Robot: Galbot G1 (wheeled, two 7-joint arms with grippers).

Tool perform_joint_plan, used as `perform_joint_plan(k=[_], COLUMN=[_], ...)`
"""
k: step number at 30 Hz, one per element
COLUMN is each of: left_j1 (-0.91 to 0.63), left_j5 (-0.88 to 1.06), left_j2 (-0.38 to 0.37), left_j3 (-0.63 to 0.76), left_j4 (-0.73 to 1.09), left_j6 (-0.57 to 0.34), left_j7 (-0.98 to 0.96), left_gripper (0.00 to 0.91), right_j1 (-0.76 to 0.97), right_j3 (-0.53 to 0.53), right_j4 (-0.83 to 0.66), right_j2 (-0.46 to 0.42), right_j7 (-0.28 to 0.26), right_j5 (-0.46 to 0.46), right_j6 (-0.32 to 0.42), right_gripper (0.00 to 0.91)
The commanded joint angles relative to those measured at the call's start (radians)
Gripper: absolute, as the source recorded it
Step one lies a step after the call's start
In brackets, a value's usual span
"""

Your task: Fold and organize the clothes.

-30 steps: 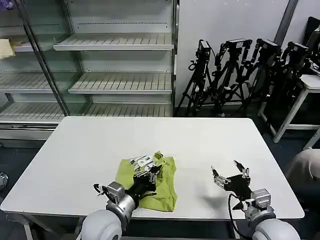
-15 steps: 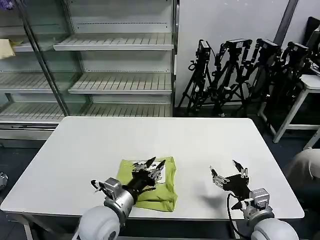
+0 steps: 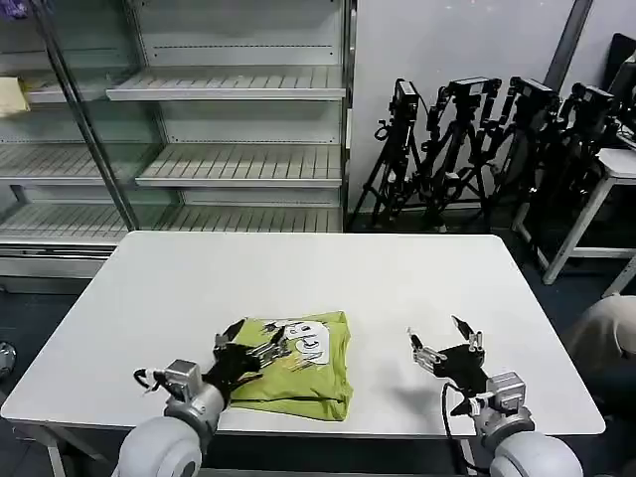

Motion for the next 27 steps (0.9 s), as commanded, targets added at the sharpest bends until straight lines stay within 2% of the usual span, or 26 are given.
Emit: perform_joint_plan(k=[1, 17, 18, 19, 27], left_j1=[0.074, 0.036, 0.035, 0.036, 0.043], left_j5=[0.006, -0.006, -0.010, -0.018, -0.072], left_j2=[0.003, -0.026, -0.026, -0.026, -0.031], left_j3=[-0.064, -0.021, -0.021, -0.022, -0.012], left_j4=[0.052, 0.137, 0.139, 0.136, 0.106], left_j6=[0.013, 0.013, 0.013, 0.013, 0.011], left_j7=[-0.053, -0.087, -0.087, -0.086, -0.077], left_gripper=[0.907, 0.907, 0.343, 0.010, 0.010], right_j1=[-0.005, -0.007, -0.006, -0.005, 0.001], right_j3=[-0.013, -0.005, -0.006, -0.006, -0.011], right_j4=[0.011, 0.006, 0.005, 0.005, 0.000], right_j2=[0.002, -0.003, -0.003, -0.002, -0.002], right_j7=[0.003, 0.003, 0.003, 0.003, 0.003], right_j5=[-0.005, -0.006, -0.006, -0.006, -0.005], right_j6=[0.001, 0.001, 0.001, 0.001, 0.000], right_gripper=[0.907, 0.907, 0.907, 0.907, 0.907])
